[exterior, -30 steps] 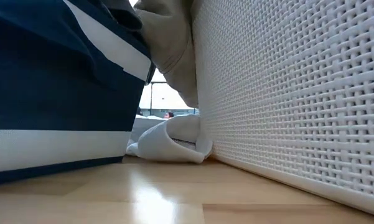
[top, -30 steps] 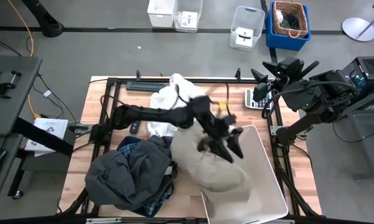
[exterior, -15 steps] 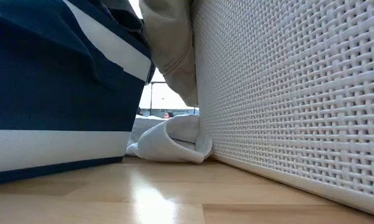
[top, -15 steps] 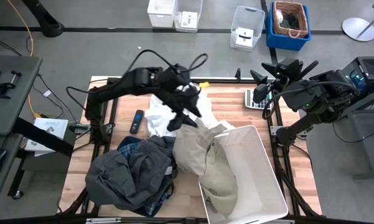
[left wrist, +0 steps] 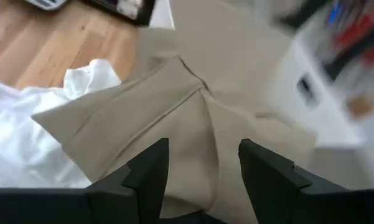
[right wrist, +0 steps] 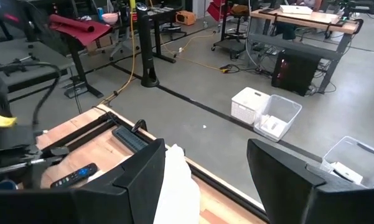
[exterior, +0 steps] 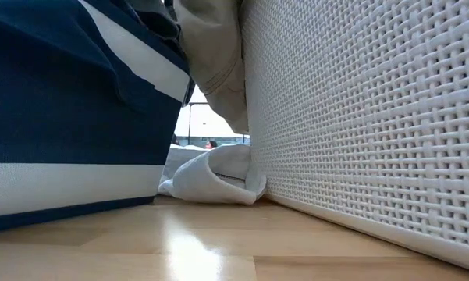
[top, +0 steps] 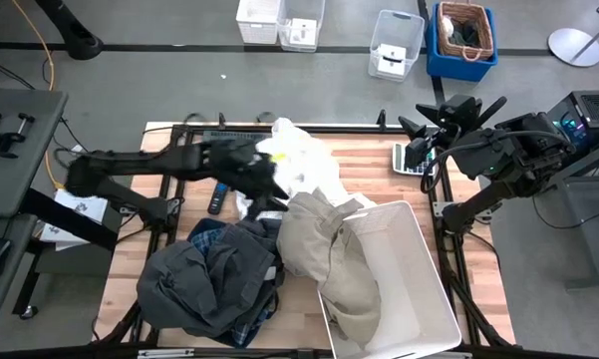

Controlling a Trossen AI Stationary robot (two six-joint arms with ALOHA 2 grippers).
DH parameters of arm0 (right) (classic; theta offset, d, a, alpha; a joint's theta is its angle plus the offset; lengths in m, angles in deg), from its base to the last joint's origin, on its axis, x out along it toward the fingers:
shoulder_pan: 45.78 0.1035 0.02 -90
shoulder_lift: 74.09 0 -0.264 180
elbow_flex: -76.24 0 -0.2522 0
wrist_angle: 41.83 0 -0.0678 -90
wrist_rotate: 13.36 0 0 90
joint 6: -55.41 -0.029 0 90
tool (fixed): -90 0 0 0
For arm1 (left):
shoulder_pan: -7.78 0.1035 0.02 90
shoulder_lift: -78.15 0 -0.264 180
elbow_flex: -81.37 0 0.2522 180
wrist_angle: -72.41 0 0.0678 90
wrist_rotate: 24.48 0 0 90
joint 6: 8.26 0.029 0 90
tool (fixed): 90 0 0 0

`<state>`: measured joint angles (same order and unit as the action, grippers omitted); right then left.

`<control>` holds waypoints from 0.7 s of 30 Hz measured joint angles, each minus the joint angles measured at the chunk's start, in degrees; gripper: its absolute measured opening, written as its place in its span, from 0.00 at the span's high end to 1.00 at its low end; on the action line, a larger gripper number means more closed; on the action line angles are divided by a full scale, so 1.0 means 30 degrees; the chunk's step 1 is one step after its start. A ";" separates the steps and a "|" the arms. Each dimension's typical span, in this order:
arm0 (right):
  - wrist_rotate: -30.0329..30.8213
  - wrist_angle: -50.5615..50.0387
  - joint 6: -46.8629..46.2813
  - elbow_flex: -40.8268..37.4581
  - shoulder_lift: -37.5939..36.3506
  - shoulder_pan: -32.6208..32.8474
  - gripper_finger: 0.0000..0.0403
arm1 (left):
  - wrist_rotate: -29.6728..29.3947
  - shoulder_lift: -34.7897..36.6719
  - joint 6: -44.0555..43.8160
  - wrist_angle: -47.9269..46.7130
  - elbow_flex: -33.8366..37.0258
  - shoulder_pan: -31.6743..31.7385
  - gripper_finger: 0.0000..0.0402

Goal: Sort clothes
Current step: Put brown short into the white laundry organizer

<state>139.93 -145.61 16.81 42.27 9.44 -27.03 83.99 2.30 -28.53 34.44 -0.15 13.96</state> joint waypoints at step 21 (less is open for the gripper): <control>-0.0215 0.0000 0.0012 0.0000 0.0390 -0.0286 0.45 | 0.0983 0.2369 -1.4970 0.8398 0.7543 0.0006 0.55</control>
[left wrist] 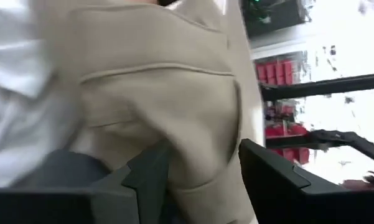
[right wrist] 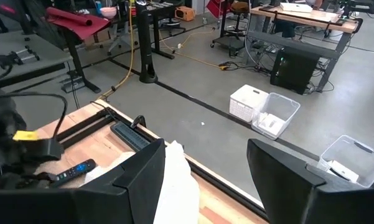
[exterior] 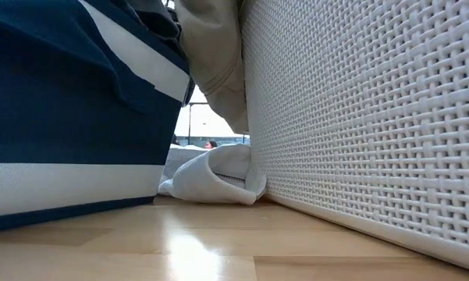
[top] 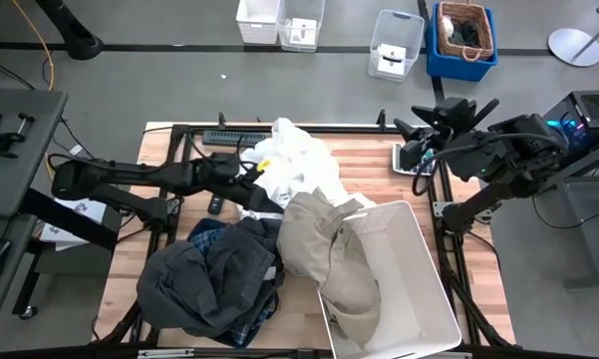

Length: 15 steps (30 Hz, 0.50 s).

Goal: Sort clothes
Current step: Put brown short into the white laundry organizer

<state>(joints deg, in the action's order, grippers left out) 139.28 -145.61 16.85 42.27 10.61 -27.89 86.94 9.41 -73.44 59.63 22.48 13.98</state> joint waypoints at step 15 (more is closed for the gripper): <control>-0.0472 0.0000 0.0503 -0.0007 0.0346 -0.0472 0.45 | 0.0699 -0.2789 -0.0124 0.3309 0.0035 -0.0983 0.56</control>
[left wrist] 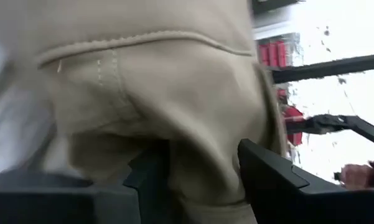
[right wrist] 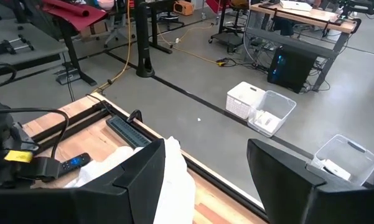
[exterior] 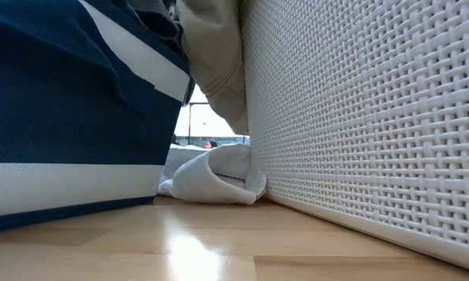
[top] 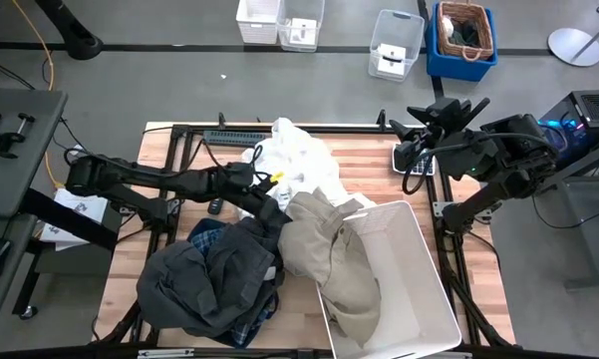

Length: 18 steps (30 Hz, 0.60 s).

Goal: Sort clothes
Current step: Put brown short into the white laundry organizer

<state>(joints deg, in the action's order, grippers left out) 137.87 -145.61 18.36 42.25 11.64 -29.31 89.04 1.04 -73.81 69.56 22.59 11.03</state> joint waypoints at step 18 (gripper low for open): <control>0.0423 0.0000 0.0015 0.0000 -0.0007 0.0000 0.45 | -0.0562 0.0906 0.4420 0.3162 -0.6312 0.1210 1.00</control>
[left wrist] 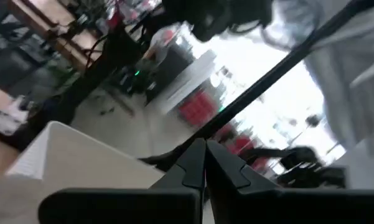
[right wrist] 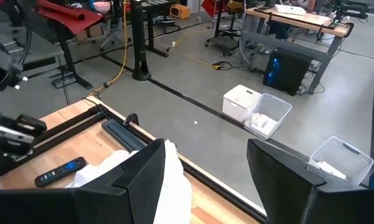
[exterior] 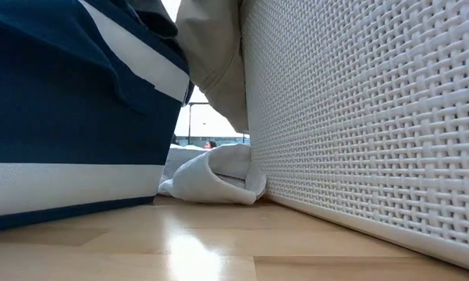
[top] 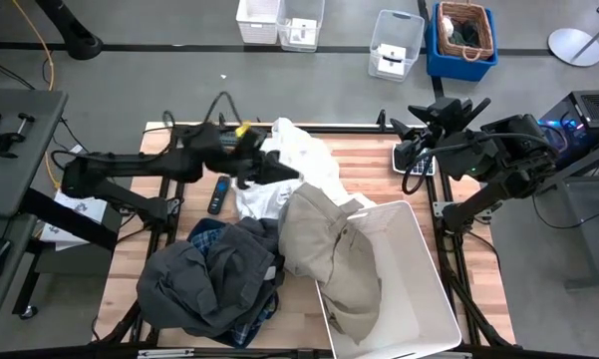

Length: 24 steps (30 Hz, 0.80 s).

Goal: Sort clothes
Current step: Put brown short into the white laundry organizer

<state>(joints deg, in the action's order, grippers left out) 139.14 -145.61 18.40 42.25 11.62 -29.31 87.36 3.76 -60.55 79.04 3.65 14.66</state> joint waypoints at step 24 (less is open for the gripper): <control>-0.0503 0.0000 -0.0007 0.0000 -0.0211 0.0000 0.45 | -0.2200 0.4116 -0.2927 -0.3223 0.8203 -0.0044 0.55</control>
<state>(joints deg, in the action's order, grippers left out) 137.63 -145.61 18.38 42.25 10.99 -29.31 80.76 16.11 -69.33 69.37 28.26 14.53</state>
